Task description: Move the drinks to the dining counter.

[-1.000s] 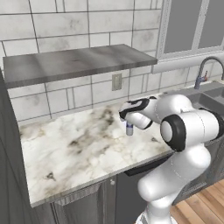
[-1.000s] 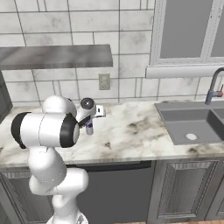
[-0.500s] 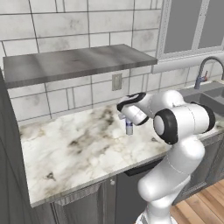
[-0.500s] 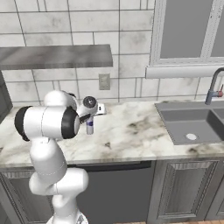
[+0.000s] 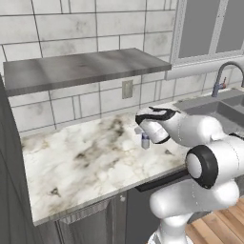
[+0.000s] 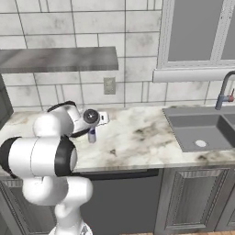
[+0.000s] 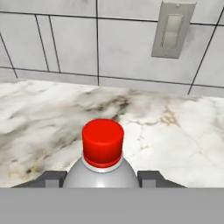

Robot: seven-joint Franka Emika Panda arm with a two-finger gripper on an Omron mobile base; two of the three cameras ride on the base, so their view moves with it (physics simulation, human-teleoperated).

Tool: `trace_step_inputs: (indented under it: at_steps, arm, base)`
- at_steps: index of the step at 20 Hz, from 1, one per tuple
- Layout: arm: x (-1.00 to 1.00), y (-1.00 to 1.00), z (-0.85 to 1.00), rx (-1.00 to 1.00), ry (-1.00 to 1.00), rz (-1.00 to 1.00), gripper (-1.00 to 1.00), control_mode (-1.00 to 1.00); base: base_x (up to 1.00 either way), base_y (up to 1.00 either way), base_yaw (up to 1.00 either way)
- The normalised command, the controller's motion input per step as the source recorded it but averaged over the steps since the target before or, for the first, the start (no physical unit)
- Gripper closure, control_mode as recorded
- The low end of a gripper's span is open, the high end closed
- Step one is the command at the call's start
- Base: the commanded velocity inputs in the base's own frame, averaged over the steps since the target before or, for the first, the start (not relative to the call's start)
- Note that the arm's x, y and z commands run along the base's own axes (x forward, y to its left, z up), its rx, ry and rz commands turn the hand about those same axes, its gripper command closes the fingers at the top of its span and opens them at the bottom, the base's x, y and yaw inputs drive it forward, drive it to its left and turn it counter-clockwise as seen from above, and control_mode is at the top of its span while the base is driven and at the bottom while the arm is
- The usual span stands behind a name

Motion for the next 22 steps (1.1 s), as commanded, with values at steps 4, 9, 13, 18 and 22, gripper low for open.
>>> trace_step_inputs:
  at_steps: [4,9,13,18,22]
  arm:
    - [-0.91,-0.11,0.92,0.00,-0.15,0.03,1.00,-1.00]
    - [-0.96,-0.19,1.00,0.00,-0.23,0.02,1.00,-1.00]
    - [-0.88,-0.28,1.00,0.00,-0.29,0.01,1.00,-1.00]
    - [-0.92,-0.31,1.00,0.00,-0.21,0.00,1.00,-1.00]
    - [-0.99,-0.19,0.63,0.00,-0.06,0.00,1.00,-1.00]
  base:
    - [0.00,0.00,0.00]
    - [0.00,0.00,0.00]
    - [0.00,0.00,0.00]
    - [0.00,0.00,0.00]
    - [0.00,0.00,0.00]
